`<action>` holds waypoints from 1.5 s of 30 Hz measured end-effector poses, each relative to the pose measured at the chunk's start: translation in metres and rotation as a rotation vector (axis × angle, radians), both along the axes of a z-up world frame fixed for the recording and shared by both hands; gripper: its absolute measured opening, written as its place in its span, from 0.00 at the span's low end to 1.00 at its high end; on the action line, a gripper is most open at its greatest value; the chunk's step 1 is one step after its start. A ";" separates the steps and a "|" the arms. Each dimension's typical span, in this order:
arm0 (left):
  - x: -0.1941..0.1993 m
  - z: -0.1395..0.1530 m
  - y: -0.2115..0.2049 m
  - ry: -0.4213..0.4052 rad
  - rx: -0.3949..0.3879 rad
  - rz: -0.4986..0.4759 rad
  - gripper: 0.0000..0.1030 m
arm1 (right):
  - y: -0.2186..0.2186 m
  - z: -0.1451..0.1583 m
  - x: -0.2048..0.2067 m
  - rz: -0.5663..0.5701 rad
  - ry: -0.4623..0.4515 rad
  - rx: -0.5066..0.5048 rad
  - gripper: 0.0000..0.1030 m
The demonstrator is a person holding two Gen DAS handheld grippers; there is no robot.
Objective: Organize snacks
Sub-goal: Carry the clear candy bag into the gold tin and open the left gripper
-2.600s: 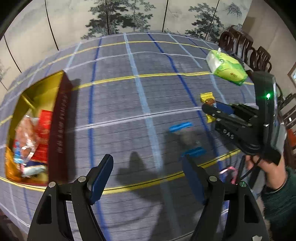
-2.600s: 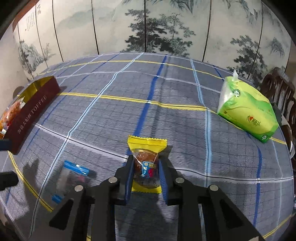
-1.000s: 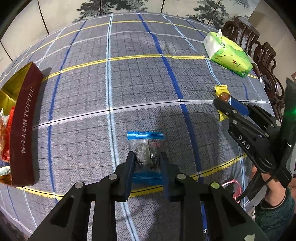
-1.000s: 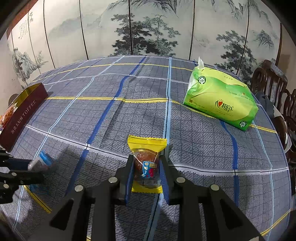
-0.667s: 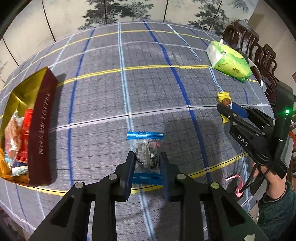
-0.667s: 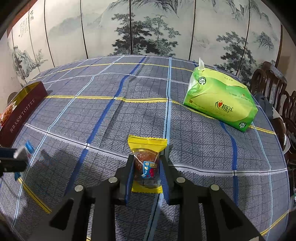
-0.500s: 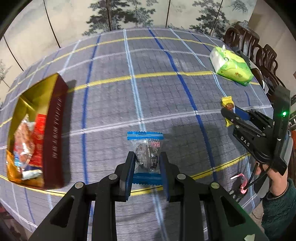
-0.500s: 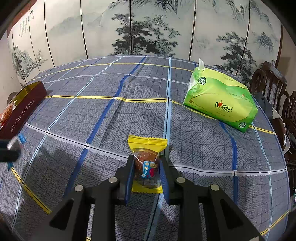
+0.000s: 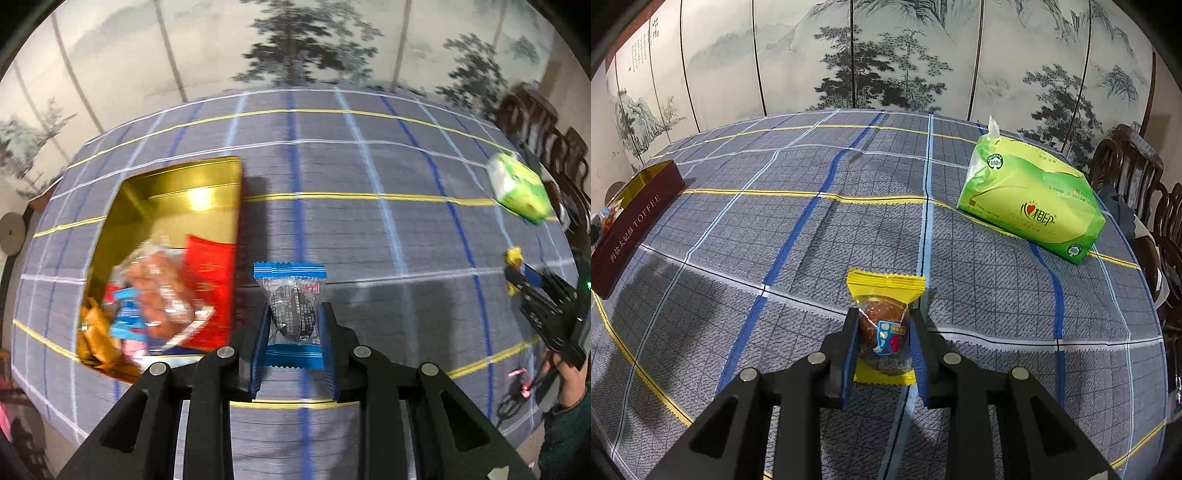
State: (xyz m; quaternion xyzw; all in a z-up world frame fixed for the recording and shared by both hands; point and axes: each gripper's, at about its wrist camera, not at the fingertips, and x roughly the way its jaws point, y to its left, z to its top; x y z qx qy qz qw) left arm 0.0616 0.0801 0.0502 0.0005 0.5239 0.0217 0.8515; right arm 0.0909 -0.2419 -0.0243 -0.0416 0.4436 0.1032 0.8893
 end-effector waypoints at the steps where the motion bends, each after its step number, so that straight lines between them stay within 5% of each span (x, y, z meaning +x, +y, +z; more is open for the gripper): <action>1: 0.000 0.001 0.005 -0.002 0.000 0.009 0.23 | 0.000 0.000 0.000 0.000 0.000 -0.001 0.26; 26: 0.008 0.013 0.128 -0.026 -0.016 0.192 0.22 | 0.000 0.000 0.000 0.001 0.000 -0.002 0.26; 45: -0.006 -0.013 0.143 0.022 -0.063 0.221 0.22 | 0.000 0.000 0.000 0.001 0.000 -0.002 0.26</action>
